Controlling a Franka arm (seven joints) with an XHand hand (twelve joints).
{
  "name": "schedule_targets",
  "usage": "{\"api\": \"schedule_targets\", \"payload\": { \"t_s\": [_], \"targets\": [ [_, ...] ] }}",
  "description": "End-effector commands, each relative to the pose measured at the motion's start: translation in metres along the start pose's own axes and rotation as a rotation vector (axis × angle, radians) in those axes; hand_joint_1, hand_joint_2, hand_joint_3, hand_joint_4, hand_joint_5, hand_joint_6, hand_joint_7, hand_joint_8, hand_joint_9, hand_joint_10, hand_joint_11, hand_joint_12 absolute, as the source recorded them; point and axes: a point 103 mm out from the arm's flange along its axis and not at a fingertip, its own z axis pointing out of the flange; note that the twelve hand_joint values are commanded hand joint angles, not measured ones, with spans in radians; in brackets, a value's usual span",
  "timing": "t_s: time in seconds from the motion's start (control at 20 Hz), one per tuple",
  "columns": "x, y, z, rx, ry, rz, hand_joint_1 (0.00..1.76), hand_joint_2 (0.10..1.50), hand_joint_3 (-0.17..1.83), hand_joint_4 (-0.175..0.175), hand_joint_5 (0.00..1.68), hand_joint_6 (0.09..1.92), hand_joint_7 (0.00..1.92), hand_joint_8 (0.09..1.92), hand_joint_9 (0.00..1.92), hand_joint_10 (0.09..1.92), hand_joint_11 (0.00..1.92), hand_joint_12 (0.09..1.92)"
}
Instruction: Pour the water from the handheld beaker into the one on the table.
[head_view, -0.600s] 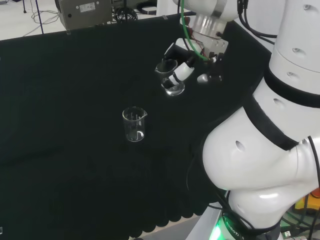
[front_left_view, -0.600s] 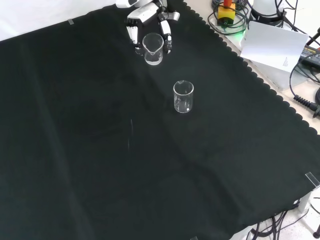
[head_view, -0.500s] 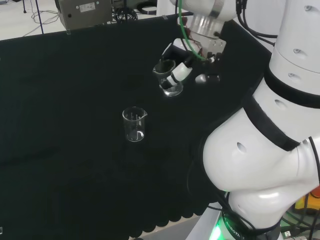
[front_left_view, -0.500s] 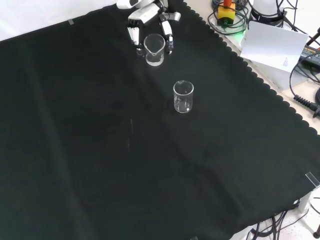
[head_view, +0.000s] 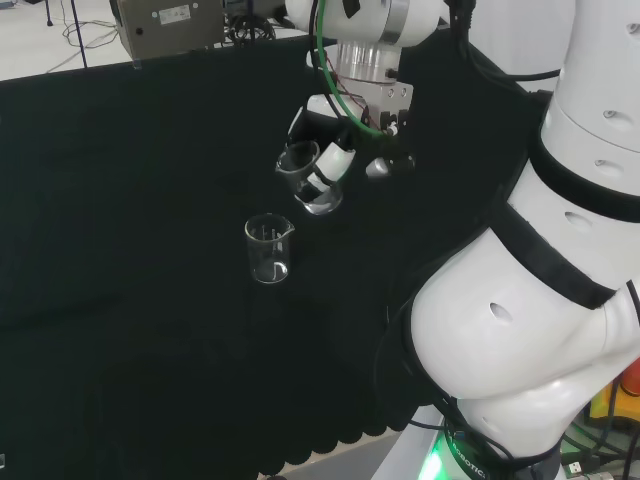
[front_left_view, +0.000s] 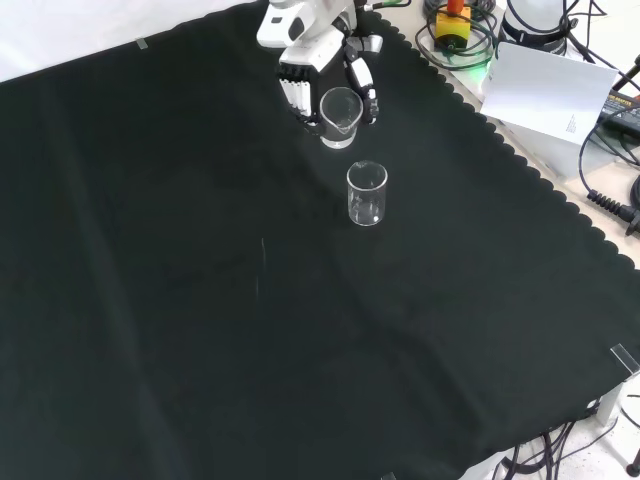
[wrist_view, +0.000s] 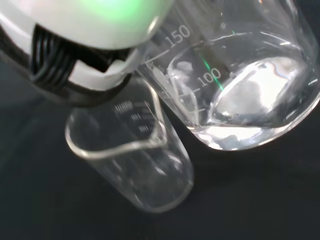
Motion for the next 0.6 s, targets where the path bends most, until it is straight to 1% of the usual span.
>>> {"api": "schedule_targets", "payload": {
  "t_s": [0.05,0.25,0.6],
  "targets": [
    [-0.0082,-0.0195,0.0001,0.14,-0.142,0.055,1.32,0.51,0.91,-0.175,1.27,0.79,1.32,0.75,1.65,0.43,1.38,0.73],
    [-0.0067,-0.0224,-0.0035,0.164,-0.178,0.05,1.32,0.51,0.92,-0.175,1.26,0.79,1.32,0.76,1.65,0.45,1.38,0.73],
    [-0.0002,-0.0239,0.001,0.225,-0.223,0.04,1.32,0.51,0.92,-0.175,1.26,0.8,1.32,0.76,1.65,0.46,1.37,0.73]
  ]
}}
